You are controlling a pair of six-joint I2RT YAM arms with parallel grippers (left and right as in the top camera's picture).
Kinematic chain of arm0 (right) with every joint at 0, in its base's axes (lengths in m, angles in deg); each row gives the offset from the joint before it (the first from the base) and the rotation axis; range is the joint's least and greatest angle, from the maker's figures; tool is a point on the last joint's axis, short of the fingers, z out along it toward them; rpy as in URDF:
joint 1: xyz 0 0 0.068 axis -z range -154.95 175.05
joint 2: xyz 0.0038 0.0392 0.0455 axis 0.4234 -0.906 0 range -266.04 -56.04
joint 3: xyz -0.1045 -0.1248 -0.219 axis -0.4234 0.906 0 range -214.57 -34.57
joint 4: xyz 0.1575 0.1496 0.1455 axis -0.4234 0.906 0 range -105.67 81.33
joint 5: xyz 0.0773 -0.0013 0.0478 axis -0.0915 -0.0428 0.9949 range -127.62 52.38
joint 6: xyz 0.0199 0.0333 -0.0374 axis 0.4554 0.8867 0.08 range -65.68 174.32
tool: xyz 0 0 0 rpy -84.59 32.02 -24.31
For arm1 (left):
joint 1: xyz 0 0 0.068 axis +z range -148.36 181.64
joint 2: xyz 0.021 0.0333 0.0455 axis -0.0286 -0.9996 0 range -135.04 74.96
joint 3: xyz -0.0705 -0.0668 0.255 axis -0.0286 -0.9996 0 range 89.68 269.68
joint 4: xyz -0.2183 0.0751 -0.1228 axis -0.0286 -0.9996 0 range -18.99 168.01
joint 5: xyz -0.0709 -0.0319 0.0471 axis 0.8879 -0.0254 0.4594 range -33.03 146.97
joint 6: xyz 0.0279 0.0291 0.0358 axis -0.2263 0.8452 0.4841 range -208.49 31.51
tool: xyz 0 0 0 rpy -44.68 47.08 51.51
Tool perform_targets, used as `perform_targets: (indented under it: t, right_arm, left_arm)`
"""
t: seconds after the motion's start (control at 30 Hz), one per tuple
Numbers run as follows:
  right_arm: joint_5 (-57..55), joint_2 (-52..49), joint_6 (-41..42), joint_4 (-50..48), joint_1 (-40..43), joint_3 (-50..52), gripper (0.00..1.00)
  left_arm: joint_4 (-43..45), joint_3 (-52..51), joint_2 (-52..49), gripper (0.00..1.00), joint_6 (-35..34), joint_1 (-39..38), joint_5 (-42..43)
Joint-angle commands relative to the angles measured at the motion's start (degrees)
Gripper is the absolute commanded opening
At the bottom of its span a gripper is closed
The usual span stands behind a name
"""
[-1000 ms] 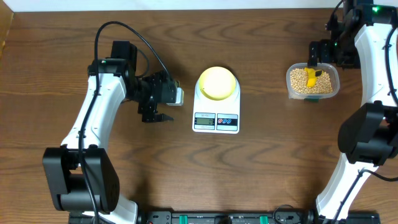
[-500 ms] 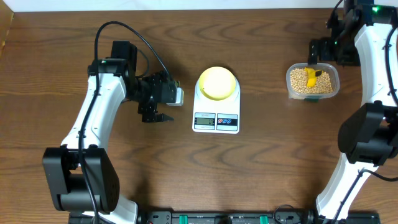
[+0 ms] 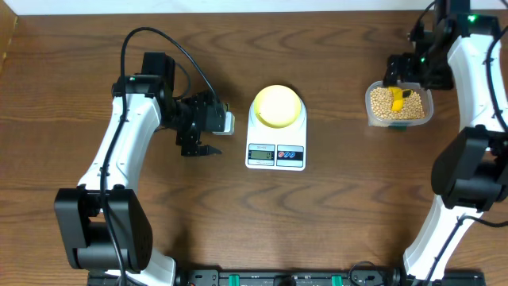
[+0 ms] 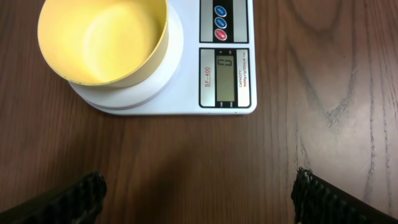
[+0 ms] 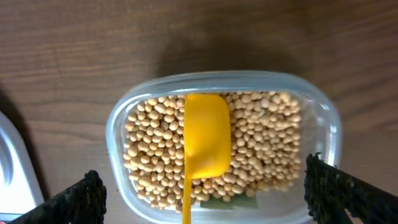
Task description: Scoop item into bowl and weigh 50g on scale
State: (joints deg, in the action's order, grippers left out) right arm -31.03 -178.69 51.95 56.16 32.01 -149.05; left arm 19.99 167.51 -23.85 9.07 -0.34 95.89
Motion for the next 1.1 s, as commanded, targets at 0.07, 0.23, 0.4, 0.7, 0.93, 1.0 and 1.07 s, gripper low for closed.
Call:
perform_targets:
  t: [0.07,0.23,0.4,0.7,0.93,1.0,1.07]
  right_arm:
    - [6.4,-0.4,-0.3,-2.2,-0.1,4.1,0.99]
    - [6.4,-0.4,-0.3,-0.3,-0.1,4.8,0.96]
    - [5.1,-0.4,-0.3,1.0,-0.3,4.8,0.78]
    - [-0.2,-0.3,0.2,1.2,-0.3,4.3,0.52]
    - [0.0,5.1,1.0,2.6,-0.6,1.9,0.65]
    - [0.0,5.7,1.0,3.6,-0.6,1.9,0.68]
    - [0.0,5.7,1.2,4.9,-0.7,1.9,0.69]
  left_arm:
    - [-0.1,0.1,0.0,0.97,0.8,-0.1,1.1]
    - [-0.1,0.0,0.0,0.98,0.8,-0.1,1.1]
    - [-0.1,0.1,0.0,0.97,0.8,-0.1,1.1]
    - [-0.1,0.1,0.0,0.98,0.8,-0.1,1.1]
    - [-0.1,0.1,0.0,0.97,0.8,-0.1,1.1]
    - [-0.1,0.0,0.0,0.98,0.8,-0.1,1.1]
    - [-0.1,0.1,0.0,0.98,0.8,-0.1,1.1]
